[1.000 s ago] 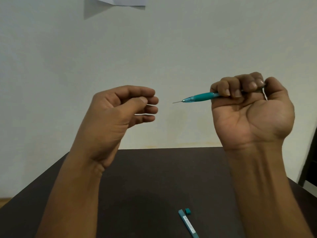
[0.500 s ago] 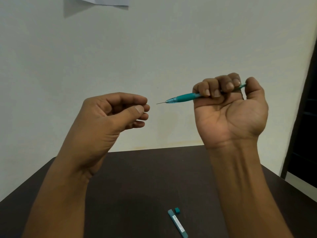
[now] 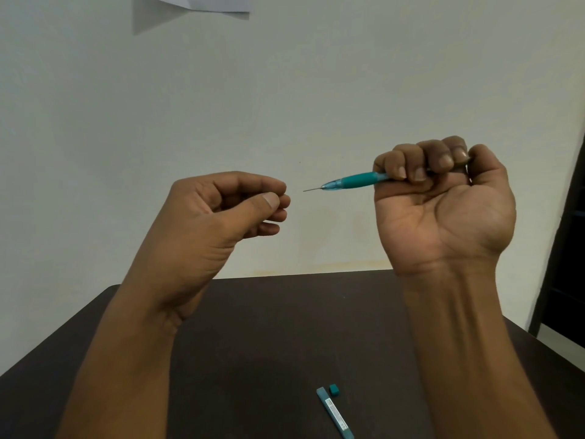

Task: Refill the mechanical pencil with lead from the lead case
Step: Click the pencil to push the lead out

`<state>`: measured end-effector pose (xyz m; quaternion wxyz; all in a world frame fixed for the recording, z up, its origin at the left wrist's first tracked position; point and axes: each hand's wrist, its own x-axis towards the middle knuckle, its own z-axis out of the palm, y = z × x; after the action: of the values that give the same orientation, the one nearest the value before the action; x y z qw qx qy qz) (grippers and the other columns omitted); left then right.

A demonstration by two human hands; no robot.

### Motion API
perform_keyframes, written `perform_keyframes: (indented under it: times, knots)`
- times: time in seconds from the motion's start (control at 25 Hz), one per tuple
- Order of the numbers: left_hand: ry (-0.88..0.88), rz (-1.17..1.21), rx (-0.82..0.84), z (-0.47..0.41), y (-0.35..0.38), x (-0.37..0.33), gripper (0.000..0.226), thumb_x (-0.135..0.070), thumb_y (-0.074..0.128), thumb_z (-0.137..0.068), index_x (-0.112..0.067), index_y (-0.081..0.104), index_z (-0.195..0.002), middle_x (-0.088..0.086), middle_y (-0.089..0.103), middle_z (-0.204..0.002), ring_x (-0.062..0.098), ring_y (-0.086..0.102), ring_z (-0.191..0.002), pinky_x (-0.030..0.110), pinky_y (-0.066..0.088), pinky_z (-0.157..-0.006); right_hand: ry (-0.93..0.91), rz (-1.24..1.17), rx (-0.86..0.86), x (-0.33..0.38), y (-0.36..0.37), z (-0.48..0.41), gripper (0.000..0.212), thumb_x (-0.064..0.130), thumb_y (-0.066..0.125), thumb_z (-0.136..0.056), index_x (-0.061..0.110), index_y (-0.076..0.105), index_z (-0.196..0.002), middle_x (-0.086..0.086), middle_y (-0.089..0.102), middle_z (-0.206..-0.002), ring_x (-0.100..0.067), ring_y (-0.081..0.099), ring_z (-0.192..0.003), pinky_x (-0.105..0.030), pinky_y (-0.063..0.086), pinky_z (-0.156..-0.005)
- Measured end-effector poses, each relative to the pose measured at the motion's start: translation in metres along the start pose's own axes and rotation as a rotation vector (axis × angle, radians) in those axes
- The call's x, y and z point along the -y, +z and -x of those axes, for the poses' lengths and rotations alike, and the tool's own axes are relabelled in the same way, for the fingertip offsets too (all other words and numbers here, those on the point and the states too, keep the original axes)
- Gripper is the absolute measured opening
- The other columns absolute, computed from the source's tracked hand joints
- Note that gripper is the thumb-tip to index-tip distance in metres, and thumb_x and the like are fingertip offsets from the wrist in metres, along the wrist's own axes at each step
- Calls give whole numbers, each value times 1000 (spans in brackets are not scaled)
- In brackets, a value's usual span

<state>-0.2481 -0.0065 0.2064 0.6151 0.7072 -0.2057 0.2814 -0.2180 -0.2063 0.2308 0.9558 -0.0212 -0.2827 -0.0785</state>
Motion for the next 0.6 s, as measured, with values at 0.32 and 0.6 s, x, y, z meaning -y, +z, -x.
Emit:
perform_keyframes:
  times: [0.32, 0.6]
  knots:
    - [-4, -11, 7, 0, 2, 0, 16, -11, 66, -93, -15, 79, -101, 7, 81, -94, 25, 77, -93, 38, 62, -84, 12, 6, 2, -1, 0, -1, 41, 28, 32, -100, 13, 40, -64, 0, 36, -54, -16, 29, -47, -27, 30, -50]
    - [-1, -10, 18, 0, 3, 0, 17, -16, 66, -89, -17, 79, -99, 6, 81, -93, 24, 77, -91, 38, 63, -84, 22, -5, 1, -1, -1, -1, 40, 28, 32, -100, 12, 41, -64, -1, 37, -55, -16, 28, -48, -27, 31, -50]
